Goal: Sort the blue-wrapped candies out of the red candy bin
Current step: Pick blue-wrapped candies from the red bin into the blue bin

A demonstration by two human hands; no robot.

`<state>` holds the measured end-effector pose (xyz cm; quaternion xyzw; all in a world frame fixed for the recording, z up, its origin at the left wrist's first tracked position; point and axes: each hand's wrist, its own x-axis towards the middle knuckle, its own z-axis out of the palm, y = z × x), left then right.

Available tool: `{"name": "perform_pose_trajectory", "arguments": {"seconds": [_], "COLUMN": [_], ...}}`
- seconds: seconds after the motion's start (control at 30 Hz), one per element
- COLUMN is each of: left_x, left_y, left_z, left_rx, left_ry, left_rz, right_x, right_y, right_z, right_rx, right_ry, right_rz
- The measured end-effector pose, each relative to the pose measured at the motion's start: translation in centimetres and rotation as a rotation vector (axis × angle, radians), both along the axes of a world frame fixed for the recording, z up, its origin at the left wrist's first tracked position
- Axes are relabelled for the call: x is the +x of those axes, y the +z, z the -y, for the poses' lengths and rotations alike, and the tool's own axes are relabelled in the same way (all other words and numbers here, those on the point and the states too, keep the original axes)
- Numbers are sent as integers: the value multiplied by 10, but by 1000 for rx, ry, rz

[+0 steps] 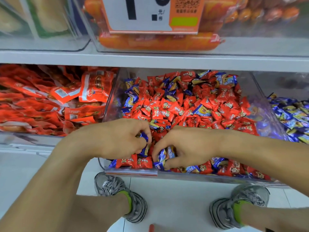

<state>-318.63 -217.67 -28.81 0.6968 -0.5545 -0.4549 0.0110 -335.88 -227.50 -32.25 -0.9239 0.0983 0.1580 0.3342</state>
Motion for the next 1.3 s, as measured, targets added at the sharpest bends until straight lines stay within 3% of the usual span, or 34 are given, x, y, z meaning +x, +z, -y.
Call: {"name": "perform_pose_trajectory", "arguments": {"seconds": [0.27,0.5,0.63,0.73,0.83,0.93,1.03,1.1,1.23,1.3], "left_x": [-11,-17,-22,-16,-20,-41,-77,-103,-149,-171], "left_y": [-6,-11,-18,-21,-9,-3,-9,-12,-10,-2], "left_z": [0,8,10,7,4,5,14,23,45,57], "left_rx": [-210,-150,-148,-285,-337,-309,-307,-326,-492,-567], "left_ry": [-71,-221,-263,-195,19,268,418,495,484,488], "left_rz": [139,512,615,439,69,-325,-591,-676,-582,-623], "right_x": [-50,-64,-66,-69,-76,-80,-86,-93,-128,-155], "right_y": [18,15,12,14,18,23,25,24,31,42], "right_z": [28,22,19,19,18,15,7,2,4,8], "right_rx": [318,274,286,318,301,468,527,501,245,168], "right_ry": [-381,-439,-460,-488,-537,-640,-722,-743,-804,-838], "right_rz": [120,140,137,152,178,294,394,454,543,595]}}
